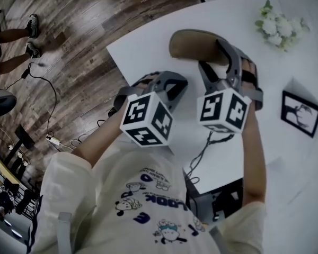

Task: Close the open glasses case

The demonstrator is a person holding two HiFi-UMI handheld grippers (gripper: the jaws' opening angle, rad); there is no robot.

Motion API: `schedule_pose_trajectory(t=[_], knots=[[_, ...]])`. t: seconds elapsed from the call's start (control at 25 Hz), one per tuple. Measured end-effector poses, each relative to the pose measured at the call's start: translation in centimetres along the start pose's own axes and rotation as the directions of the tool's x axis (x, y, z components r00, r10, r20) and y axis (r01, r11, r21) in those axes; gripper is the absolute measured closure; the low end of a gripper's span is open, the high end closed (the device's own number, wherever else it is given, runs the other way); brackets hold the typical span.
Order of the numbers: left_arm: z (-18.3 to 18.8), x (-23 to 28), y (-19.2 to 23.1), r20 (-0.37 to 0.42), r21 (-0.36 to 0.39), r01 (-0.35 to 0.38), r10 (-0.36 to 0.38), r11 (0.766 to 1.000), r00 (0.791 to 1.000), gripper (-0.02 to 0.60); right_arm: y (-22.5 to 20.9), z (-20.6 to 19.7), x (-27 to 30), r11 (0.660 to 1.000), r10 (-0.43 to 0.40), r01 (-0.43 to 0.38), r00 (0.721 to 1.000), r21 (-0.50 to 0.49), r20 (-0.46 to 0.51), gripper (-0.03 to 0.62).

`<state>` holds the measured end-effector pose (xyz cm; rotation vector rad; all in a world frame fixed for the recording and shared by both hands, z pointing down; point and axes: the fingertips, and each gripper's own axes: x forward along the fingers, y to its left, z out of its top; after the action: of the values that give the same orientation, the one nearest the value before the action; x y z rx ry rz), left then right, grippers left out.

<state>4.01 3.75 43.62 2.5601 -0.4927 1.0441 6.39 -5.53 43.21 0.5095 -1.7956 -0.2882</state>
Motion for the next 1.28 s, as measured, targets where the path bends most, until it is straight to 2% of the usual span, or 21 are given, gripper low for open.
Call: schedule_pose_trajectory(t=[0.08,0.16,0.2,0.24,0.28,0.36,0.48,0.52,0.6,0.64,0.68,0.76,0.92,1.04,1.28], knots=[[0.0,-0.8,0.9,0.015,-0.039,-0.038,0.038,0.999,0.999,0.581,-0.1,0.5,-1.0,0.993,-0.008,0.001,0.998,0.117,0.057,0.284],[0.3,-1.7,1.7,0.038,-0.089,-0.063,0.067,0.994,0.997,0.582,-0.7,1.2,-2.6,0.968,-0.015,-0.017,0.992,0.252,0.124,0.284],[0.7,-2.3,1.9,0.054,-0.116,-0.072,0.079,0.991,0.995,0.581,-1.1,1.6,-3.5,0.943,-0.031,-0.025,0.986,0.332,0.161,0.284],[1.1,-2.9,2.1,0.073,-0.141,-0.082,0.093,0.987,0.993,0.582,-1.5,1.7,-4.6,0.905,-0.061,-0.029,0.979,0.425,0.196,0.284],[1.7,-3.5,2.4,0.096,-0.161,-0.094,0.11,0.982,0.989,0.581,-1.9,1.7,-5.8,0.852,-0.098,-0.035,0.969,0.523,0.225,0.284],[3.1,-5.0,2.8,0.146,-0.196,-0.126,0.156,0.972,0.977,0.582,-2.4,1.4,-8.1,0.718,-0.173,-0.064,0.948,0.693,0.267,0.286],[5.4,-7.3,2.9,0.213,-0.247,-0.173,0.227,0.953,0.95,0.582,-2.6,0.8,-11.5,0.503,-0.3,-0.113,0.907,0.857,0.296,0.291],[6.3,-8.0,2.9,0.23,-0.255,-0.188,0.249,0.948,0.941,0.581,-2.7,0.5,-12.5,0.43,-0.351,-0.107,0.895,0.897,0.276,0.318],[7.9,-9.3,2.9,0.262,-0.254,-0.215,0.281,0.943,0.923,0.581,-3.0,-0.2,-14.2,0.303,-0.454,-0.068,0.867,0.951,0.206,0.469],[8.7,-9.8,2.8,0.28,-0.251,-0.224,0.292,0.942,0.915,0.582,-3.1,-0.4,-15.0,0.257,-0.492,-0.052,0.853,0.965,0.177,0.515],[9.4,-10.3,2.6,0.297,-0.248,-0.231,0.301,0.941,0.906,0.581,-3.1,-0.5,-15.7,0.226,-0.519,-0.04,0.841,0.973,0.155,0.536],[10.5,-11.3,2.1,0.325,-0.249,-0.248,0.322,0.936,0.889,0.581,-3.1,-0.4,-17.1,0.201,-0.558,-0.014,0.82,0.98,0.126,0.559],[12.5,-13.1,1.6,0.378,-0.273,-0.273,0.364,0.923,0.851,0.581,-3.2,-0.2,-19.1,0.203,-0.624,0.065,0.778,0.977,0.078,0.582],[13.4,-14.1,1.2,0.4,-0.267,-0.304,0.392,0.915,0.828,0.581,-3.1,-0.2,-20.2,0.178,-0.651,0.073,0.757,0.981,0.061,0.591],[14.4,-15.8,0.9,0.428,-0.255,-0.355,0.435,0.899,0.792,0.582,-3.0,0.3,-22.3,0.16,-0.694,0.098,0.719,0.982,0.041,0.591]])
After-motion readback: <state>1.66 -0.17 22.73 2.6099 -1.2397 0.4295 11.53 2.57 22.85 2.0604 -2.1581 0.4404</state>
